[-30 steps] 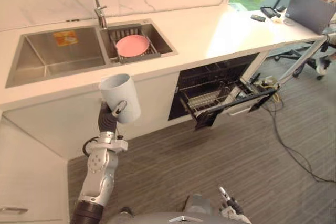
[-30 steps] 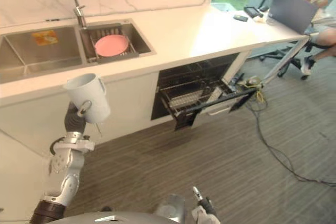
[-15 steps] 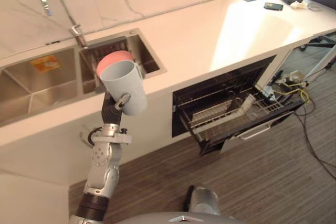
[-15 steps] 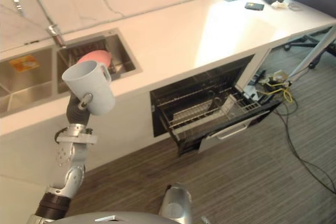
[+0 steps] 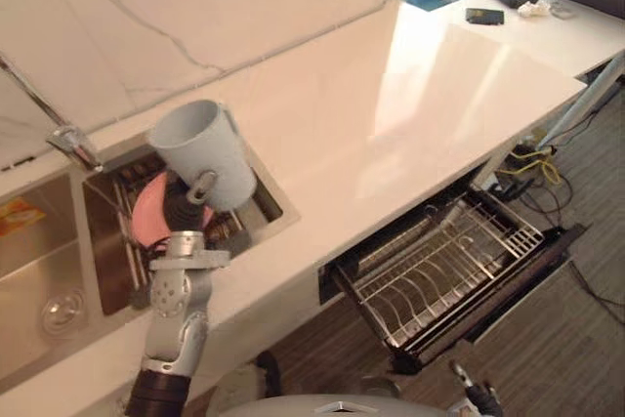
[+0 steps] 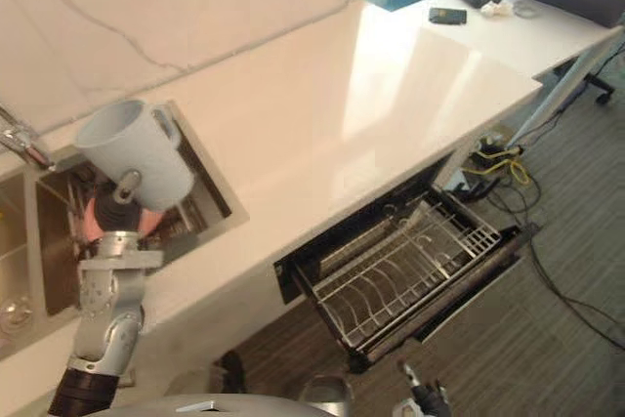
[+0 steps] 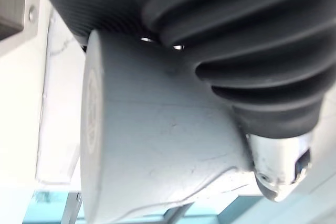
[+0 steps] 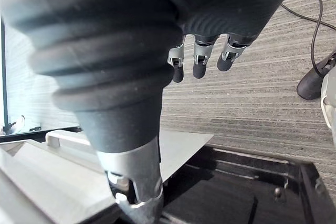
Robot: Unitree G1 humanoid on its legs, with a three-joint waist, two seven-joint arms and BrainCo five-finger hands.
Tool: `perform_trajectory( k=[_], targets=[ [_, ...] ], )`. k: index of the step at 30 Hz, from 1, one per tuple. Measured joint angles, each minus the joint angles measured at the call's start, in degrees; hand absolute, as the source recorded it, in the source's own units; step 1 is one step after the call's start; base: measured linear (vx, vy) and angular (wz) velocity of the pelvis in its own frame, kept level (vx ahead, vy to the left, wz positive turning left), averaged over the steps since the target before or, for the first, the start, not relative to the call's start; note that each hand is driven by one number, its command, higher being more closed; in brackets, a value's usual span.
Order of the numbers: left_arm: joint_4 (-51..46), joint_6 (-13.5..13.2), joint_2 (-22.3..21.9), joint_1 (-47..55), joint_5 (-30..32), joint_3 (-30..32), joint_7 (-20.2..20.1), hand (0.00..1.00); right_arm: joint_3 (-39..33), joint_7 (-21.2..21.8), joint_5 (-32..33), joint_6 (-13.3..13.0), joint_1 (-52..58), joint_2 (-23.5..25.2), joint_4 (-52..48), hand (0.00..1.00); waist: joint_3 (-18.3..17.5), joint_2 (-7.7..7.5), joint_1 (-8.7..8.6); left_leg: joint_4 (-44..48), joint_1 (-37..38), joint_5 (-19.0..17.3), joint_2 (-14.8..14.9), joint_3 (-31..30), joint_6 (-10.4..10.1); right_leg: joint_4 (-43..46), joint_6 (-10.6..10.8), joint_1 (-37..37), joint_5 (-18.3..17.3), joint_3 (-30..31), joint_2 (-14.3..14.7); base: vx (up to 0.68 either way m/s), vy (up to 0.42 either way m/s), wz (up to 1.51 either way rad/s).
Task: Walk over to the sink, pick up the cup, carry it to the dishwasher, place the cup inside the dishwasher, then close the dishwasher door
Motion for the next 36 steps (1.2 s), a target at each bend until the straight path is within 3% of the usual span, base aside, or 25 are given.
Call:
perform_trajectory(
  k=[4, 10, 18, 24, 27, 29, 31, 32, 34, 36],
  targets=[
    [-0.02, -2.94, 0.47, -0.35, 0.06, -1.32, 2.08, 1.00, -1.20, -2.82, -0.81, -5.47, 1.61, 0.56, -4.28, 0.00, -0.26, 0.37, -1.51, -8.03, 4.47, 2.62, 0.00, 1.34, -1.46, -2.01, 0.30, 0.76, 2.01, 0.04, 0.86, 0.11, -0.041, -0.16],
    [-0.01, -3.16, 0.04, -0.51, 1.42, -3.60, 4.06, 1.00, -5.71, -4.58, -0.84, -11.24, 3.60, 1.70, -12.41, 0.00, -0.58, 0.67, -2.99, -13.09, 7.25, 4.03, 1.61, 5.75, -2.28, -5.43, 0.35, 0.00, 5.57, 0.42, 2.93, 0.04, -0.022, -0.38],
    [-1.58, -3.16, -1.25, -0.77, 1.34, -3.06, 4.32, 1.00, -5.83, -2.31, 2.32, -15.46, 4.26, 4.73, -31.60, 0.00, -0.73, 0.60, -3.31, -13.21, 6.97, 3.02, 1.33, 7.72, -1.08, -7.40, 0.96, -1.71, 9.68, 0.41, 2.94, -0.01, 0.054, -0.21],
    [-3.17, -3.43, -2.03, -0.76, -0.27, -1.23, 0.11, 1.00, -5.69, -1.46, 3.35, -17.90, 3.45, 4.85, -47.36, 0.00, -0.73, 0.55, -3.05, -13.41, 7.01, 2.35, -0.65, 9.86, -0.46, -9.51, 0.67, -1.93, 9.95, 0.41, 1.11, -0.09, 0.063, -0.20],
    [-3.29, -3.66, -2.55, -0.76, -1.05, -1.72, -2.08, 1.00, -5.60, 4.39, 6.89, -17.29, 3.10, 5.21, -52.99, 0.00, -0.79, 0.74, -4.29, -14.43, 7.08, 3.30, -1.20, 10.92, -0.29, -9.94, 1.11, -3.17, 10.33, 1.68, 1.02, -0.09, 0.033, -0.30],
    [-3.46, -3.47, -3.80, -0.77, -1.03, -1.74, -2.67, 1.00, -5.21, 11.26, 10.24, -14.88, 2.70, 5.17, -56.73, 0.00, -0.81, 0.76, -4.63, -14.42, 7.19, 3.35, -0.95, 13.01, -0.23, -10.79, 1.00, -4.15, 11.44, 3.43, 1.38, -0.08, 0.041, -0.54],
    [-3.68, -2.79, -4.03, -0.84, -0.89, -1.76, -2.68, 1.00, -2.14, 22.02, 13.02, -10.25, 2.17, 4.91, -60.89, 0.00, -0.72, 0.60, -5.34, -14.42, 7.13, 3.27, -0.21, 16.02, -0.27, -12.86, 0.77, -5.32, 14.26, 5.53, 2.36, -0.08, 0.019, -0.75],
    [-3.68, -2.58, -4.06, -0.87, -0.89, -1.78, -2.61, 1.00, -0.98, 24.25, 13.35, -9.31, 2.17, 4.78, -61.78, 0.00, -0.68, 0.53, -5.35, -14.42, 7.12, 3.20, -0.08, 16.69, -0.28, -12.99, 0.52, -5.81, 14.77, 5.86, 2.56, -0.11, -0.007, -0.73],
    [-3.64, -1.30, -4.07, -1.25, 0.78, -2.32, -1.57, 1.00, 3.16, 32.85, 14.64, -5.32, 2.48, 4.36, -64.80, 0.00, -0.54, 0.26, -5.52, -14.43, 7.12, 2.52, 0.19, 16.67, 0.19, -12.39, -0.72, -7.29, 16.11, 3.15, 2.74, -0.11, -0.035, -0.57],
    [-3.42, -0.47, -4.02, -2.32, 2.91, -3.16, -0.64, 1.00, 6.70, 37.84, 15.64, -3.83, 2.11, 3.83, -65.90, 0.00, -0.50, 0.19, -5.35, -14.43, 7.05, 2.59, 0.65, 16.68, 0.43, -11.35, -3.00, -7.85, 17.04, -1.73, 2.85, -0.07, -0.044, -0.31]
  ],
)
